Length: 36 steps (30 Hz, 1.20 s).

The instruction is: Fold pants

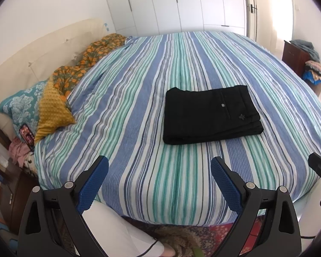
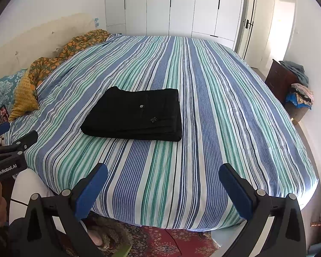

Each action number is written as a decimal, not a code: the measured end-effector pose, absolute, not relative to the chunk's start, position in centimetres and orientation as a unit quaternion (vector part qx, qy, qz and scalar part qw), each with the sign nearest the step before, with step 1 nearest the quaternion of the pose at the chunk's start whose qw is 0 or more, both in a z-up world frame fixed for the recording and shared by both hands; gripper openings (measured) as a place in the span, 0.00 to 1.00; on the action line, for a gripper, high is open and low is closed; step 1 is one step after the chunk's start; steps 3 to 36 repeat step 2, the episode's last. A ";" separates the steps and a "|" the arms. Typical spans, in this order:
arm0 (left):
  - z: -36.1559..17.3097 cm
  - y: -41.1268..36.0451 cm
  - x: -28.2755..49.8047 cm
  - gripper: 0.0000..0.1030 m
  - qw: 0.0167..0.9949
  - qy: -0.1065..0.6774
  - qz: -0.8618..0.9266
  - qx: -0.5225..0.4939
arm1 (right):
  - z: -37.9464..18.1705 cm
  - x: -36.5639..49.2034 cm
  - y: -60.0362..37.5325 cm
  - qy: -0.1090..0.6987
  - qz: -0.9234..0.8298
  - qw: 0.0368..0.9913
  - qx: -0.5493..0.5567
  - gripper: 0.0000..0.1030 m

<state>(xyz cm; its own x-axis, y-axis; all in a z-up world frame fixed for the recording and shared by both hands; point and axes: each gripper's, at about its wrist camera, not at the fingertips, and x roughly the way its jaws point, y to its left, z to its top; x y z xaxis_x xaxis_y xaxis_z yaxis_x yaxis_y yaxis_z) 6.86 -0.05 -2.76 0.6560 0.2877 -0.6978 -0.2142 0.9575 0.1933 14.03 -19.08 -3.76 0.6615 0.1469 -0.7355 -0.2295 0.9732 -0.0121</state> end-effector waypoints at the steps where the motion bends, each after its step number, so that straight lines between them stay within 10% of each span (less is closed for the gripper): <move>1: -2.7 -0.1 6.8 0.94 0.909 0.390 0.137 0.045 | -3.7 14.0 -19.1 0.398 0.103 0.910 -0.052 1.00; 36: -2.7 -0.1 6.8 0.94 0.909 0.390 0.136 0.046 | -3.7 14.0 -19.1 0.397 0.103 0.911 -0.051 1.00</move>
